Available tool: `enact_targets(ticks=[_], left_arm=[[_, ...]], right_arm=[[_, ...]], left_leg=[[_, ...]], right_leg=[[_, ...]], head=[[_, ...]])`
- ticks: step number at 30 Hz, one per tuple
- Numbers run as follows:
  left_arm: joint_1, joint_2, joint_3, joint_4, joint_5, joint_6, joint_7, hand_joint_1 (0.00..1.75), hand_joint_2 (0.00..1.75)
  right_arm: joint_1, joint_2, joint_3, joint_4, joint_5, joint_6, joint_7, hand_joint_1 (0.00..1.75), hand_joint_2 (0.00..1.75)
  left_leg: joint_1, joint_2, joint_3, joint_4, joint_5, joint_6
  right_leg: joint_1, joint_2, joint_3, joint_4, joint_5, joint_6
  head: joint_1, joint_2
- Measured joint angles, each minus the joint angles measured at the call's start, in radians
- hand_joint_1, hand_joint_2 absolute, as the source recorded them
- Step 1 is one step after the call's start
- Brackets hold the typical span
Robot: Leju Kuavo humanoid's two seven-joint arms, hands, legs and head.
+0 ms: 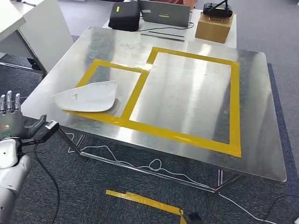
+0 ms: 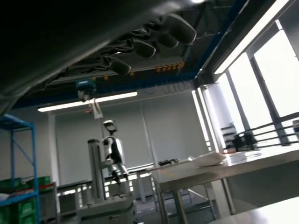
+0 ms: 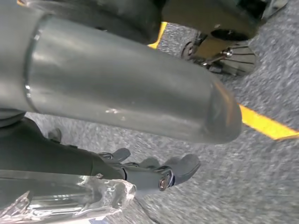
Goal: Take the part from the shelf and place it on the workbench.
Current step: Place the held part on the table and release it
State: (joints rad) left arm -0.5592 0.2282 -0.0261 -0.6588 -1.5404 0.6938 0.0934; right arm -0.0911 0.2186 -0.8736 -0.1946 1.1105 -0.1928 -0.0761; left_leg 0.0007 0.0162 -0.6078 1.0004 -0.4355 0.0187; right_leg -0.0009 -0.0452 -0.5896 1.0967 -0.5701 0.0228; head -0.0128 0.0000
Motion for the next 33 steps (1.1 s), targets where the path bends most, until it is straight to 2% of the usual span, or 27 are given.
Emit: enact_targets(ticks=[1,2,3,4,5,6,7,8,9,10,12,13,14,16,18,19,20,21,23,24,25,26,27,28,30,32,33], left_arm=[[0.000,-0.001,-0.001,0.002,0.000,0.000,0.004,0.00,0.00],[0.003,-0.002,-0.003,0.004,0.000,0.000,0.007,0.00,0.00],[0.007,-0.003,-0.005,0.007,0.000,0.000,0.011,0.00,0.00],[0.012,-0.004,-0.008,0.010,0.000,0.000,0.014,0.00,0.00],[0.016,-0.004,-0.010,0.013,0.000,0.000,0.016,0.00,0.00],[0.018,-0.004,-0.011,0.015,0.000,0.000,0.018,0.00,0.00],[0.019,-0.004,-0.012,0.017,0.000,0.000,0.018,0.00,0.00],[0.019,-0.004,-0.013,0.018,0.000,0.000,0.019,0.00,0.00],[0.019,-0.004,-0.014,0.020,0.000,0.001,0.021,0.00,0.00],[0.020,-0.003,-0.015,0.021,0.000,0.001,0.023,0.00,0.00],[0.029,0.000,-0.015,0.025,0.000,0.003,0.027,0.00,0.00],[0.036,0.004,-0.014,0.026,0.000,0.004,0.031,0.00,0.00],[0.041,0.008,-0.014,0.027,0.000,0.004,0.035,0.00,0.00],[0.048,0.011,-0.014,0.029,0.000,0.005,0.046,0.00,0.00],[0.060,0.012,-0.015,0.032,0.000,0.005,0.059,0.00,0.00],[0.069,0.013,-0.015,0.035,0.000,0.005,0.065,0.00,0.00],[0.077,0.015,-0.015,0.038,0.000,0.004,0.071,0.00,0.00],[0.083,0.017,-0.015,0.043,0.000,0.004,0.078,0.00,0.00],[0.089,0.020,-0.014,0.055,0.000,0.003,0.092,0.00,0.00],[0.092,0.020,-0.012,0.062,0.000,0.001,0.099,0.00,0.00],[0.098,0.020,-0.008,0.070,0.000,-0.001,0.105,0.00,0.00],[0.106,0.020,-0.002,0.080,0.000,-0.002,0.108,0.00,0.00],[0.117,0.020,0.004,0.089,0.000,-0.003,0.110,0.00,0.00],[0.126,0.020,0.011,0.097,0.000,-0.002,0.110,0.00,0.00],[0.136,0.018,0.020,0.108,0.000,-0.003,0.110,0.00,0.00],[0.139,0.010,0.031,0.121,0.002,-0.014,0.107,0.00,0.00],[0.144,0.004,0.040,0.130,0.008,-0.021,0.098,0.00,0.00]], right_arm=[[0.001,0.000,0.000,0.000,0.000,0.001,0.000,0.00,0.00],[0.003,0.000,0.000,0.000,0.000,0.002,0.001,0.00,0.00],[0.004,0.000,0.000,0.000,0.000,0.003,0.002,0.00,0.00],[0.005,0.000,0.000,0.000,0.000,0.004,0.002,0.00,0.00],[0.006,0.000,0.000,0.000,0.000,0.004,0.002,0.00,0.00],[0.005,-0.001,0.000,0.000,0.000,0.005,0.002,0.00,0.00],[0.005,-0.002,0.000,0.000,0.000,0.005,0.002,0.00,0.00],[0.005,-0.003,0.000,0.000,0.000,0.005,0.002,0.00,0.00],[0.005,-0.004,0.000,0.000,0.000,0.006,0.002,0.00,0.00],[0.005,-0.004,0.000,0.000,-0.001,0.007,0.003,0.00,0.00],[0.004,-0.004,0.000,0.000,-0.002,0.009,0.003,0.00,0.00],[0.004,-0.004,0.000,0.000,-0.003,0.010,0.004,0.00,0.00],[0.004,-0.004,0.000,0.000,-0.003,0.011,0.004,0.00,0.00],[0.005,-0.004,-0.001,0.000,-0.004,0.013,0.004,0.00,0.00],[0.008,-0.005,-0.003,0.000,-0.006,0.014,0.005,0.00,0.00],[0.008,-0.005,-0.004,0.000,-0.006,0.015,0.006,0.00,0.00],[0.008,-0.005,-0.004,0.000,-0.007,0.016,0.007,0.00,0.00],[0.008,-0.005,-0.005,0.000,-0.008,0.017,0.007,0.00,0.00],[0.007,-0.005,-0.005,0.000,-0.009,0.019,0.008,0.00,0.00],[0.007,-0.005,-0.006,0.000,-0.010,0.020,0.008,0.00,0.00],[0.006,-0.005,-0.008,0.000,-0.010,0.021,0.008,0.00,0.00],[0.006,-0.005,-0.010,0.000,-0.010,0.022,0.009,0.00,0.00],[0.004,-0.005,-0.012,0.000,-0.010,0.023,0.009,0.00,0.00],[0.004,-0.005,-0.014,0.000,-0.010,0.023,0.010,0.00,0.00],[0.003,-0.005,-0.015,0.000,-0.010,0.024,0.010,0.00,0.00],[0.005,-0.005,-0.019,0.000,-0.010,0.025,0.010,0.00,0.00],[0.007,-0.005,-0.021,0.000,-0.011,0.026,0.010,0.00,0.00]], left_leg=[[0.000,-0.013,0.000,0.000,0.000,0.003],[0.000,-0.026,0.000,0.000,0.000,0.006],[-0.001,-0.040,0.000,0.000,-0.001,0.006],[-0.001,-0.055,0.000,0.001,-0.001,0.006],[-0.001,-0.069,0.001,0.001,-0.001,0.006],[0.000,-0.084,0.002,0.001,-0.002,0.004],[0.001,-0.098,0.003,0.002,-0.003,0.002],[0.001,-0.111,0.002,0.004,-0.005,-0.002],[0.002,-0.123,0.000,0.005,-0.004,-0.007],[0.003,-0.134,-0.003,0.006,-0.003,-0.013],[0.008,-0.151,-0.008,0.004,0.000,-0.027],[0.008,-0.138,-0.011,0.009,-0.006,-0.032],[0.007,-0.114,-0.020,0.028,-0.019,-0.037],[0.006,-0.052,-0.069,0.127,-0.072,-0.045],[0.009,-0.030,-0.133,0.252,-0.120,-0.052],[0.010,-0.026,-0.148,0.279,-0.121,-0.054],[0.011,-0.023,-0.143,0.269,-0.104,-0.054],[0.012,-0.016,-0.117,0.219,-0.072,-0.054],[0.004,0.032,-0.042,0.080,-0.014,-0.047],[-0.001,0.052,-0.016,0.032,-0.002,-0.042],[-0.006,0.065,-0.004,0.008,-0.001,-0.036],[-0.011,0.060,-0.003,0.004,-0.004,-0.030],[-0.010,0.045,-0.002,0.002,-0.003,-0.024],[-0.009,0.033,0.000,0.000,-0.002,-0.018],[-0.003,0.008,0.003,-0.004,0.000,-0.007],[0.000,-0.019,0.003,-0.005,0.000,0.000],[0.000,-0.033,0.004,-0.004,-0.001,0.002]], right_leg=[[-0.001,0.025,-0.034,0.069,-0.031,0.001],[-0.001,0.036,-0.073,0.142,-0.057,0.002],[-0.001,0.041,-0.106,0.195,-0.070,0.003],[-0.001,0.043,-0.123,0.213,-0.063,0.002],[-0.001,0.045,-0.121,0.191,-0.035,0.001],[-0.002,0.054,-0.099,0.129,0.007,-0.001],[-0.005,0.076,-0.069,0.056,0.046,-0.003],[-0.009,0.100,-0.038,-0.010,0.073,-0.005],[-0.011,0.120,-0.015,-0.056,0.088,-0.006],[-0.012,0.131,-0.004,-0.073,0.088,-0.009],[-0.010,0.115,0.003,-0.079,0.087,-0.016],[-0.010,0.103,0.006,-0.083,0.089,-0.023],[-0.010,0.092,0.010,-0.088,0.090,-0.029],[-0.009,0.066,0.015,-0.093,0.090,-0.039],[-0.006,0.038,0.016,-0.093,0.086,-0.043],[-0.006,0.025,0.017,-0.093,0.084,-0.044],[-0.005,0.011,0.019,-0.093,0.081,-0.043],[-0.005,-0.002,0.022,-0.093,0.078,-0.042],[0.000,-0.027,0.031,-0.092,0.070,-0.036],[0.003,-0.038,0.036,-0.091,0.065,-0.031],[0.006,-0.049,0.039,-0.092,0.061,-0.026],[0.007,-0.060,0.043,-0.092,0.057,-0.021],[0.006,-0.072,0.047,-0.093,0.054,-0.016],[0.004,-0.071,0.047,-0.090,0.047,-0.011],[0.000,-0.029,0.023,-0.034,0.010,-0.002],[-0.003,0.025,-0.044,0.100,-0.050,0.001],[-0.003,0.036,-0.081,0.165,-0.070,0.002]], head=[[0.002,0.000],[0.004,0.000],[0.004,0.000],[0.004,0.000],[0.004,0.000],[0.004,0.000],[0.004,0.000],[0.004,0.000],[0.004,0.000],[0.003,0.000],[0.003,0.000],[0.002,0.000],[0.000,0.000],[-0.005,0.000],[-0.007,0.000],[-0.007,0.000],[-0.007,0.000],[-0.007,0.000],[-0.008,0.000],[-0.007,0.000],[-0.006,0.000],[-0.005,0.000],[-0.005,0.000],[-0.005,0.000],[-0.001,0.000],[0.005,0.000],[0.006,0.000]])
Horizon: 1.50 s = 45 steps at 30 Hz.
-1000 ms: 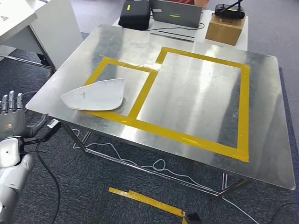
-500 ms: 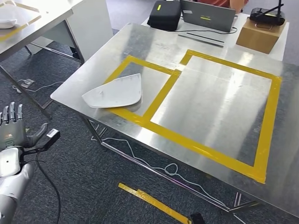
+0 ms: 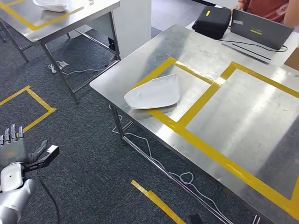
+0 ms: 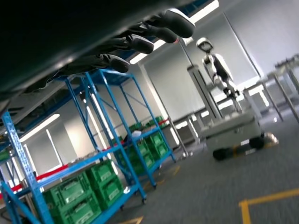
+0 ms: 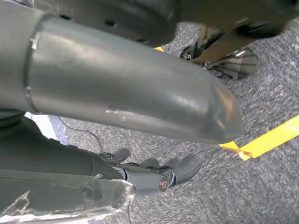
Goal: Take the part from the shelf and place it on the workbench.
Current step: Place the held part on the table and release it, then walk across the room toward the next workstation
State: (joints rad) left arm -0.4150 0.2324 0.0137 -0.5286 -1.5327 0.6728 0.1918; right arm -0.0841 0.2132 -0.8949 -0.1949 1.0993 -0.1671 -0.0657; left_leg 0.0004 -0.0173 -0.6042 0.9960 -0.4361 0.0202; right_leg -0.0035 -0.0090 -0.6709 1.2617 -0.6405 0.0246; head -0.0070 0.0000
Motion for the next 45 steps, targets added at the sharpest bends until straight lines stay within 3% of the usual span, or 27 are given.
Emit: enact_targets(ticks=[1,2,4,6,8,10,12,14,16,17,19,21,23,25,27,29,31,32,33,34,36,38,40,41,42,44,45], left_arm=[[0.008,-0.007,0.013,0.010,0.012,-0.006,-0.019,0.00,0.00],[0.018,-0.015,0.030,0.021,0.033,-0.008,-0.047,0.00,0.00],[0.044,-0.038,0.078,0.043,0.097,-0.009,-0.126,0.00,0.00],[0.073,-0.068,0.138,0.068,0.175,-0.011,-0.212,0.00,0.00],[0.104,-0.098,0.196,0.090,0.232,-0.011,-0.275,0.00,0.00],[0.136,-0.121,0.242,0.107,0.259,-0.016,-0.307,0.00,0.00],[0.157,-0.140,0.283,0.124,0.293,-0.045,-0.334,0.00,0.00],[0.171,-0.167,0.330,0.147,0.340,-0.097,-0.364,0.00,0.00],[0.202,-0.198,0.380,0.177,0.380,-0.151,-0.376,0.00,0.00],[0.226,-0.212,0.405,0.192,0.399,-0.175,-0.375,0.00,0.00],[0.276,-0.244,0.455,0.219,0.447,-0.221,-0.372,0.00,0.00],[0.308,-0.271,0.506,0.238,0.490,-0.253,-0.376,0.00,0.00],[0.325,-0.289,0.549,0.251,0.510,-0.268,-0.379,0.00,0.00],[0.338,-0.300,0.580,0.262,0.523,-0.282,-0.377,0.00,0.00],[0.344,-0.309,0.614,0.271,0.570,-0.321,-0.359,0.00,0.00],[0.341,-0.325,0.669,0.276,0.668,-0.389,-0.336,0.00,0.00],[0.338,-0.346,0.749,0.282,0.785,-0.451,-0.308,0.00,0.00],[0.338,-0.358,0.791,0.285,0.826,-0.464,-0.286,0.00,0.00],[0.339,-0.370,0.829,0.289,0.852,-0.463,-0.257,0.00,0.00],[0.340,-0.381,0.861,0.292,0.861,-0.454,-0.229,0.00,0.00],[0.340,-0.398,0.905,0.296,0.863,-0.438,-0.195,0.00,0.00],[0.338,-0.409,0.931,0.298,0.846,-0.427,-0.182,0.00,0.00],[0.340,-0.419,0.939,0.300,0.804,-0.406,-0.170,0.00,0.00],[0.342,-0.424,0.939,0.301,0.785,-0.395,-0.165,0.00,0.00],[0.343,-0.429,0.939,0.302,0.774,-0.386,-0.163,0.00,0.00],[0.340,-0.438,0.939,0.303,0.768,-0.379,-0.161,0.00,0.00],[0.338,-0.442,0.939,0.303,0.767,-0.377,-0.161,0.00,0.00]], right_arm=[[0.001,0.000,-0.002,0.000,-0.001,0.001,0.000,0.00,0.00],[0.002,0.000,-0.004,0.000,-0.002,0.002,0.000,0.00,0.00],[0.002,-0.001,-0.008,0.000,-0.004,0.003,0.000,0.00,0.00],[0.002,-0.002,-0.013,0.000,-0.004,0.003,0.001,0.00,0.00],[0.002,-0.003,-0.018,0.000,-0.004,0.002,0.002,0.00,0.00],[0.002,-0.003,-0.022,0.000,-0.004,0.000,0.003,0.00,0.00],[0.001,-0.002,-0.025,0.000,-0.004,-0.002,0.004,0.00,0.00],[0.003,-0.001,-0.027,0.000,-0.003,-0.003,0.006,0.00,0.00],[0.006,-0.002,-0.030,0.000,-0.003,-0.006,0.010,0.00,0.00],[0.007,-0.001,-0.032,0.000,-0.002,-0.008,0.013,0.00,0.00],[0.007,0.000,-0.034,0.000,0.002,-0.012,0.020,0.00,0.00],[0.007,0.001,-0.035,0.000,0.005,-0.015,0.025,0.00,0.00],[0.006,0.002,-0.037,0.000,0.008,-0.016,0.027,0.00,0.00],[0.002,0.002,-0.039,0.000,0.010,-0.017,0.028,0.00,0.00],[-0.002,0.002,-0.039,0.000,0.014,-0.018,0.029,0.00,0.00],[-0.002,0.002,-0.039,0.000,0.020,-0.019,0.029,0.00,0.00],[0.002,0.002,-0.039,0.000,0.027,-0.020,0.030,0.00,0.00],[0.004,0.002,-0.040,0.000,0.029,-0.021,0.030,0.00,0.00],[0.005,0.002,-0.040,0.000,0.031,-0.022,0.030,0.00,0.00],[0.005,0.002,-0.040,0.000,0.032,-0.023,0.030,0.00,0.00],[0.004,0.002,-0.040,0.000,0.032,-0.025,0.030,0.00,0.00],[0.003,0.002,-0.042,0.000,0.028,-0.027,0.031,0.00,0.00],[0.001,0.002,-0.046,0.000,0.020,-0.024,0.034,0.00,0.00],[0.001,0.001,-0.049,-0.001,0.016,-0.021,0.035,0.00,0.00],[0.001,0.000,-0.051,-0.001,0.014,-0.018,0.036,0.00,0.00],[0.003,-0.002,-0.054,-0.001,0.012,-0.014,0.036,0.00,0.00],[0.005,-0.004,-0.056,-0.001,0.012,-0.013,0.036,0.00,0.00]], left_leg=[[0.000,-0.015,0.001,0.000,0.000,0.000],[-0.001,-0.029,0.002,0.000,-0.001,0.000],[0.000,-0.058,0.006,0.001,-0.003,-0.002],[0.000,-0.082,0.006,0.002,-0.005,-0.009],[0.004,-0.103,0.001,0.003,-0.003,-0.019],[0.008,-0.119,-0.001,0.003,-0.003,-0.030],[0.007,-0.082,-0.017,0.039,-0.030,-0.041],[0.006,-0.020,-0.071,0.152,-0.091,-0.049],[0.010,0.004,-0.127,0.266,-0.133,-0.055],[0.012,0.008,-0.133,0.279,-0.128,-0.056],[0.014,0.023,-0.086,0.195,-0.074,-0.057],[0.009,0.070,-0.014,0.063,-0.027,-0.051],[0.002,0.091,0.017,0.007,-0.019,-0.039],[0.000,0.065,0.019,0.003,-0.020,-0.025],[0.004,0.042,0.024,-0.003,-0.017,-0.012],[0.006,0.019,0.025,-0.006,-0.015,-0.002],[0.005,-0.007,0.025,-0.006,-0.016,0.002],[0.004,-0.022,0.026,-0.006,-0.016,0.003],[0.004,-0.037,0.027,-0.006,-0.016,0.003],[0.003,-0.051,0.029,-0.005,-0.016,0.002],[0.003,-0.078,0.031,-0.004,-0.017,-0.003],[0.003,-0.098,0.029,-0.003,-0.017,-0.013],[0.005,-0.115,0.026,-0.005,-0.014,-0.026],[0.005,-0.109,0.024,-0.002,-0.017,-0.032],[0.004,-0.087,0.017,0.014,-0.029,-0.037],[0.002,-0.023,-0.027,0.109,-0.087,-0.045],[0.003,-0.002,-0.062,0.184,-0.124,-0.049]], right_leg=[[0.000,0.005,-0.025,0.037,-0.003,0.000],[0.001,0.007,-0.032,0.034,0.015,-0.002],[0.000,0.026,0.011,-0.082,0.094,-0.007],[-0.007,0.080,0.071,-0.209,0.146,-0.012],[-0.008,0.105,0.095,-0.248,0.149,-0.015],[-0.007,0.081,0.102,-0.254,0.151,-0.023],[-0.008,0.054,0.111,-0.265,0.154,-0.036],[-0.007,0.023,0.117,-0.270,0.153,-0.044],[-0.006,-0.006,0.119,-0.269,0.148,-0.046],[-0.006,-0.019,0.121,-0.269,0.145,-0.045],[-0.006,-0.043,0.127,-0.269,0.138,-0.041],[0.000,-0.068,0.136,-0.268,0.129,-0.031],[0.005,-0.092,0.144,-0.267,0.119,-0.018],[0.003,-0.113,0.152,-0.269,0.112,-0.007],[-0.002,-0.081,0.143,-0.236,0.085,0.003],[-0.007,-0.021,0.090,-0.120,0.023,0.010],[-0.008,0.002,0.023,0.008,-0.025,0.012],[-0.007,0.005,0.007,0.030,-0.022,0.012],[-0.007,0.008,0.011,0.011,0.002,0.010],[-0.007,0.015,0.034,-0.048,0.042,0.007],[-0.010,0.053,0.097,-0.192,0.111,0.000],[-0.011,0.081,0.131,-0.260,0.128,-0.005],[-0.010,0.068,0.139,-0.264,0.128,-0.013],[-0.010,0.058,0.143,-0.266,0.131,-0.018],[-0.012,0.047,0.145,-0.269,0.133,-0.023],[-0.013,0.020,0.148,-0.273,0.133,-0.032],[-0.012,0.005,0.148,-0.273,0.132,-0.034]], head=[[0.000,0.000],[0.000,0.000],[0.000,0.000],[-0.001,0.000],[-0.001,0.000],[-0.001,0.000],[-0.005,0.000],[-0.011,0.000],[-0.012,0.000],[-0.012,0.000],[-0.012,0.000],[-0.012,0.000],[-0.009,0.000],[-0.007,0.000],[-0.004,0.000],[0.003,0.000],[0.006,0.000],[0.007,0.000],[0.007,0.000],[0.008,0.000],[0.008,0.000],[0.008,0.000],[0.008,0.000],[0.007,0.000],[0.005,0.000],[0.000,0.000],[-0.002,0.000]])
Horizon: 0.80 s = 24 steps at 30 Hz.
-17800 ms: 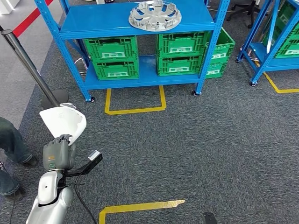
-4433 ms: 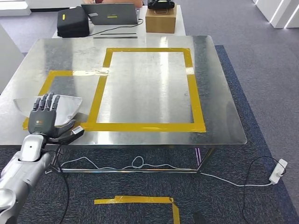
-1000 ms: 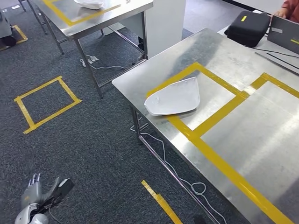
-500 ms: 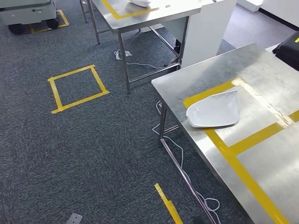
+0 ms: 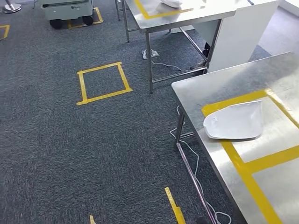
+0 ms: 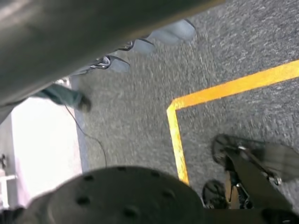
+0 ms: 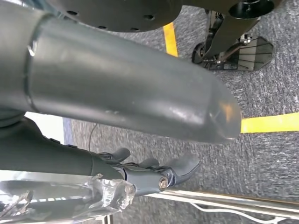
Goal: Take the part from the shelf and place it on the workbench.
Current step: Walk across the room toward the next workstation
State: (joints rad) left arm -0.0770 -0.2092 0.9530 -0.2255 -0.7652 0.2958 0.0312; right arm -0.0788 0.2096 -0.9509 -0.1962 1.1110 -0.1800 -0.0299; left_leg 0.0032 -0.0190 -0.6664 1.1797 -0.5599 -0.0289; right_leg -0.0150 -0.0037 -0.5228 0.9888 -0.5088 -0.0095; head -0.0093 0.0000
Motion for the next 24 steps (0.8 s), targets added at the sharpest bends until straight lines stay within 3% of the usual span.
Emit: enact_targets(ticks=[1,3,5,7,9,11,12,14,16,17,18,19,20,22,24], left_arm=[[-0.001,-0.003,0.000,0.000,0.000,0.000,0.000,0.00,0.00],[0.000,-0.006,0.000,0.000,-0.001,0.001,0.001,0.00,0.00],[0.002,-0.006,0.000,0.000,-0.003,0.001,0.002,0.00,0.00],[0.001,-0.007,0.000,0.000,-0.011,0.004,-0.007,0.00,0.00],[-0.003,-0.010,-0.002,0.000,-0.026,0.011,-0.028,0.00,0.00],[-0.003,-0.013,-0.007,0.001,-0.043,0.018,-0.043,0.00,0.00],[0.000,-0.014,-0.010,0.001,-0.051,0.021,-0.046,0.00,0.00],[0.001,-0.015,-0.020,0.002,-0.068,0.026,-0.046,0.00,0.00],[-0.001,-0.016,-0.029,0.002,-0.083,0.030,-0.036,0.00,0.00],[-0.001,-0.016,-0.033,0.002,-0.087,0.032,-0.030,0.00,0.00],[-0.001,-0.014,-0.035,0.002,-0.090,0.033,-0.024,0.00,0.00],[0.001,-0.013,-0.037,0.002,-0.091,0.033,-0.021,0.00,0.00],[0.002,-0.011,-0.038,0.002,-0.091,0.033,-0.019,0.00,0.00],[0.003,-0.009,-0.040,0.002,-0.091,0.033,-0.018,0.00,0.00],[0.001,-0.008,-0.044,0.002,-0.092,0.033,-0.019,0.00,0.00]], right_arm=[[0.002,-0.001,-0.002,0.000,0.000,0.000,0.000,0.00,0.00],[0.003,-0.004,-0.004,0.000,0.000,0.000,0.000,0.00,0.00],[0.002,-0.005,-0.006,0.000,0.000,0.000,0.000,0.00,0.00],[0.002,-0.005,-0.009,0.000,-0.001,0.002,0.000,0.00,0.00],[0.001,-0.005,-0.011,0.000,-0.002,0.003,0.000,0.00,0.00],[-0.002,-0.006,-0.012,0.000,-0.004,0.003,0.000,0.00,0.00],[-0.004,-0.006,-0.013,0.000,-0.004,0.003,-0.001,0.00,0.00],[-0.006,-0.006,-0.015,-0.001,-0.002,0.003,-0.005,0.00,0.00],[-0.005,-0.006,-0.015,-0.001,0.004,0.003,-0.009,0.00,0.00],[-0.003,-0.005,-0.015,-0.001,0.008,0.003,-0.011,0.00,0.00],[-0.002,-0.004,-0.015,-0.001,0.011,0.001,-0.011,0.00,0.00],[-0.001,-0.003,-0.015,-0.001,0.014,0.000,-0.012,0.00,0.00],[-0.001,-0.002,-0.015,-0.001,0.017,-0.002,-0.011,0.00,0.00],[-0.003,0.000,-0.015,-0.001,0.019,-0.004,-0.011,0.00,0.00],[-0.004,0.000,-0.014,-0.001,0.020,-0.004,-0.010,0.00,0.00]], left_leg=[[0.002,0.009,-0.032,0.067,-0.028,-0.003],[0.004,0.012,-0.058,0.122,-0.031,-0.005],[0.005,0.021,-0.007,0.028,0.034,-0.002],[-0.002,0.062,0.067,-0.110,0.091,0.007],[-0.010,0.091,0.096,-0.170,0.097,0.019],[-0.013,0.078,0.093,-0.174,0.093,0.030],[-0.012,0.067,0.093,-0.177,0.095,0.035],[-0.007,0.047,0.094,-0.181,0.098,0.048],[-0.005,0.025,0.093,-0.181,0.099,0.056],[-0.006,0.011,0.093,-0.181,0.099,0.057],[-0.007,-0.002,0.093,-0.181,0.099,0.058],[-0.007,-0.016,0.095,-0.181,0.099,0.058],[-0.008,-0.029,0.097,-0.180,0.099,0.057],[-0.010,-0.053,0.099,-0.179,0.099,0.055],[-0.010,-0.073,0.095,-0.178,0.100,0.045]], right_leg=[[0.001,-0.014,0.000,0.000,-0.002,-0.001],[0.002,-0.041,0.003,0.000,-0.006,-0.002],[0.002,-0.064,0.011,0.001,-0.012,0.001],[0.006,-0.084,0.020,0.002,-0.020,0.009],[0.012,-0.101,0.023,0.005,-0.027,0.018],[0.013,-0.121,0.027,0.005,-0.032,0.028],[0.012,-0.114,0.026,0.008,-0.038,0.033],[0.007,-0.065,0.002,0.063,-0.076,0.043],[0.004,-0.013,-0.064,0.196,-0.138,0.047],[0.004,-0.005,-0.100,0.262,-0.159,0.047],[0.005,-0.002,-0.125,0.301,-0.162,0.046],[0.005,0.000,-0.132,0.300,-0.143,0.043],[0.005,0.004,-0.120,0.259,-0.107,0.040],[0.004,0.034,-0.066,0.121,-0.030,0.030],[0.004,0.064,-0.026,0.034,-0.002,0.023]], head=[[0.000,0.000],[0.000,0.000],[0.000,0.000],[-0.001,0.000],[0.001,0.000],[0.003,0.000],[0.005,0.000],[0.010,0.000],[0.014,0.000],[0.015,0.000],[0.015,0.000],[0.016,0.000],[0.016,0.000],[0.016,0.000],[0.016,0.000]])
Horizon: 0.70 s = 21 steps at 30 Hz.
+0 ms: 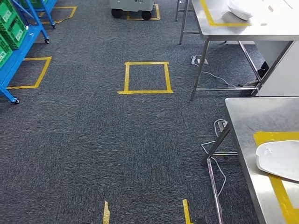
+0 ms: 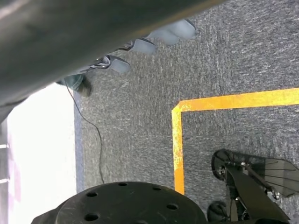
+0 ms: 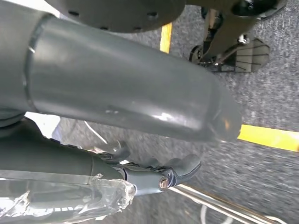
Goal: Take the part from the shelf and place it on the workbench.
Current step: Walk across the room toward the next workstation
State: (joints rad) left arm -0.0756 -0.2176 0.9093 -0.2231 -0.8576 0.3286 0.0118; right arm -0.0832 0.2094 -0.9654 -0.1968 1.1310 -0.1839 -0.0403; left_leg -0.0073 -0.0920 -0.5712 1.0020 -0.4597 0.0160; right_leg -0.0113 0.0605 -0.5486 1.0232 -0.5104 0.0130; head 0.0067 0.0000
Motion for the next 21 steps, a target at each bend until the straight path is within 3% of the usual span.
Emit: enact_targets(ticks=[2,4,6,8,9,10,11,13,15,16,18,20,21], left_arm=[[0.002,0.001,-0.002,0.000,-0.001,0.001,-0.002,0.00,0.00],[0.005,0.003,-0.003,0.000,-0.001,0.002,-0.003,0.00,0.00],[0.004,0.004,-0.003,0.000,-0.001,0.003,-0.004,0.00,0.00],[0.002,0.005,-0.003,0.000,0.001,0.004,-0.005,0.00,0.00],[0.002,0.007,-0.003,0.000,0.004,0.004,-0.006,0.00,0.00],[0.004,0.008,-0.003,0.000,0.006,0.003,-0.005,0.00,0.00],[0.006,0.011,-0.003,0.000,0.009,0.002,-0.004,0.00,0.00],[0.007,0.017,-0.002,0.000,0.009,-0.001,0.002,0.00,0.00],[0.003,0.021,-0.003,0.000,0.008,-0.003,0.005,0.00,0.00],[0.002,0.023,-0.003,0.000,0.006,-0.003,0.004,0.00,0.00],[0.004,0.026,-0.003,0.000,0.000,-0.004,0.001,0.00,0.00],[0.006,0.027,-0.003,0.000,-0.008,-0.004,-0.002,0.00,0.00],[0.004,0.027,-0.004,0.000,-0.011,-0.004,-0.002,0.00,0.00]], right_arm=[[-0.001,0.000,0.000,0.000,0.000,0.000,0.000,0.00,0.00],[-0.002,0.003,0.000,0.000,0.000,0.000,-0.001,0.00,0.00],[-0.002,0.006,0.000,0.000,0.001,0.000,-0.001,0.00,0.00],[0.001,0.008,0.000,0.000,0.004,-0.006,-0.001,0.00,0.00],[0.003,0.010,0.001,0.000,0.008,-0.014,0.000,0.00,0.00],[0.003,0.013,0.001,0.000,0.012,-0.023,0.001,0.00,0.00],[0.002,0.017,0.002,0.000,0.016,-0.032,0.001,0.00,0.00],[-0.001,0.028,0.005,0.000,0.020,-0.043,0.000,0.00,0.00],[-0.002,0.037,0.006,0.000,0.021,-0.048,-0.002,0.00,0.00],[-0.002,0.039,0.006,0.000,0.022,-0.049,-0.001,0.00,0.00],[-0.003,0.042,0.006,0.000,0.023,-0.050,0.000,0.00,0.00],[-0.004,0.044,0.007,0.000,0.024,-0.042,0.001,0.00,0.00],[-0.004,0.043,0.007,0.000,0.024,-0.035,0.002,0.00,0.00]], left_leg=[[0.003,-0.017,-0.006,0.000,0.004,-0.014],[0.003,-0.003,-0.014,0.012,-0.006,-0.026],[0.003,0.044,-0.048,0.090,-0.057,-0.036],[0.007,0.075,-0.110,0.220,-0.120,-0.046],[0.009,0.080,-0.130,0.264,-0.132,-0.049],[0.011,0.083,-0.134,0.275,-0.125,-0.051],[0.013,0.087,-0.117,0.244,-0.099,-0.051],[0.010,0.117,-0.043,0.108,-0.034,-0.045],[0.002,0.152,0.009,0.008,-0.006,-0.032],[-0.002,0.159,0.015,-0.007,-0.007,-0.026],[-0.001,0.140,0.014,-0.014,-0.004,-0.016],[0.005,0.121,0.017,-0.021,0.002,-0.006],[0.009,0.112,0.018,-0.024,0.004,-0.001]], right_leg=[[0.001,-0.003,0.009,-0.014,-0.001,-0.005],[-0.002,-0.021,0.012,-0.021,0.005,-0.016],[-0.004,-0.046,0.016,-0.028,0.008,-0.025],[-0.003,-0.072,0.016,-0.028,0.006,-0.029],[-0.002,-0.086,0.016,-0.028,0.005,-0.030],[-0.002,-0.097,0.017,-0.028,0.004,-0.030],[-0.001,-0.107,0.018,-0.028,0.002,-0.029],[0.001,-0.125,0.024,-0.027,-0.002,-0.026],[0.007,-0.142,0.029,-0.026,-0.008,-0.018],[0.009,-0.151,0.031,-0.026,-0.010,-0.013],[0.009,-0.164,0.034,-0.027,-0.014,-0.003],[0.006,-0.134,0.023,0.002,-0.040,0.007],[0.004,-0.109,0.002,0.048,-0.067,0.012]], head=[[0.000,0.000],[-0.003,0.000],[-0.011,0.000],[-0.016,0.000],[-0.016,0.000],[-0.016,0.000],[-0.016,0.000],[-0.016,0.000],[-0.015,0.000],[-0.015,0.000],[-0.015,0.000],[-0.011,0.000],[-0.008,0.000]])
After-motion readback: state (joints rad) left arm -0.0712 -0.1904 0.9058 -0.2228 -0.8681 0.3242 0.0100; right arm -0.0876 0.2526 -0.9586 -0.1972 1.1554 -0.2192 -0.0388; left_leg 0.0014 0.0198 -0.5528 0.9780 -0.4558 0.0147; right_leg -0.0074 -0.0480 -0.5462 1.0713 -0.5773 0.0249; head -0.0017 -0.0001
